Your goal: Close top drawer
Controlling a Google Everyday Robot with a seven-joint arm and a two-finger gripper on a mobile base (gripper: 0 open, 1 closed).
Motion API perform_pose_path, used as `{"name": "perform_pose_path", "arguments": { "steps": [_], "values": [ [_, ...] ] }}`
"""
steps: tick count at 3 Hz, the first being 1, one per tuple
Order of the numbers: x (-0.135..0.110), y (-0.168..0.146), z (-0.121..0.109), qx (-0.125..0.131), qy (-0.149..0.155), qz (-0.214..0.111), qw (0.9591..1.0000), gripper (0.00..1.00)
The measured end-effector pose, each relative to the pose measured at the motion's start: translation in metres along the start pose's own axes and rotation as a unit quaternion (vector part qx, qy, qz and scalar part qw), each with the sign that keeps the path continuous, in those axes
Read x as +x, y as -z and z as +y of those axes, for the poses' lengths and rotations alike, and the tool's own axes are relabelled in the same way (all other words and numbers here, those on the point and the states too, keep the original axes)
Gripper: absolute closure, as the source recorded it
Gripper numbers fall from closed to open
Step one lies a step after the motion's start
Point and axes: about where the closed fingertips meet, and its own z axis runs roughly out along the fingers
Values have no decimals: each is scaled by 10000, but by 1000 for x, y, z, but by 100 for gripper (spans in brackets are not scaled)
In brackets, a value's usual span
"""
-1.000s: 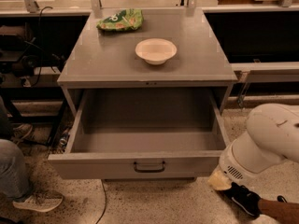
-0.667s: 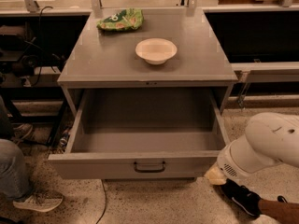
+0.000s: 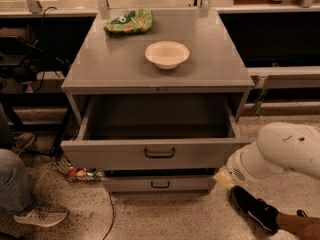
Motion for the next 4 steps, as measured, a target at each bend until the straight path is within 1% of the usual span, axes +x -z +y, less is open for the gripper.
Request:
{"name": "perform_pose_path", "arguments": {
  "steps": [1,2,3,4],
  "values": [
    [-27,-6,-21,178,-9,-366,9992,100],
    [-69,-23,-52,244,-57,-848,9961,100],
    [-69,-23,-52,245,-59,-858,9960,100],
    [-115,-36,-82,347,-146,-1355,9901,100]
  ]
}}
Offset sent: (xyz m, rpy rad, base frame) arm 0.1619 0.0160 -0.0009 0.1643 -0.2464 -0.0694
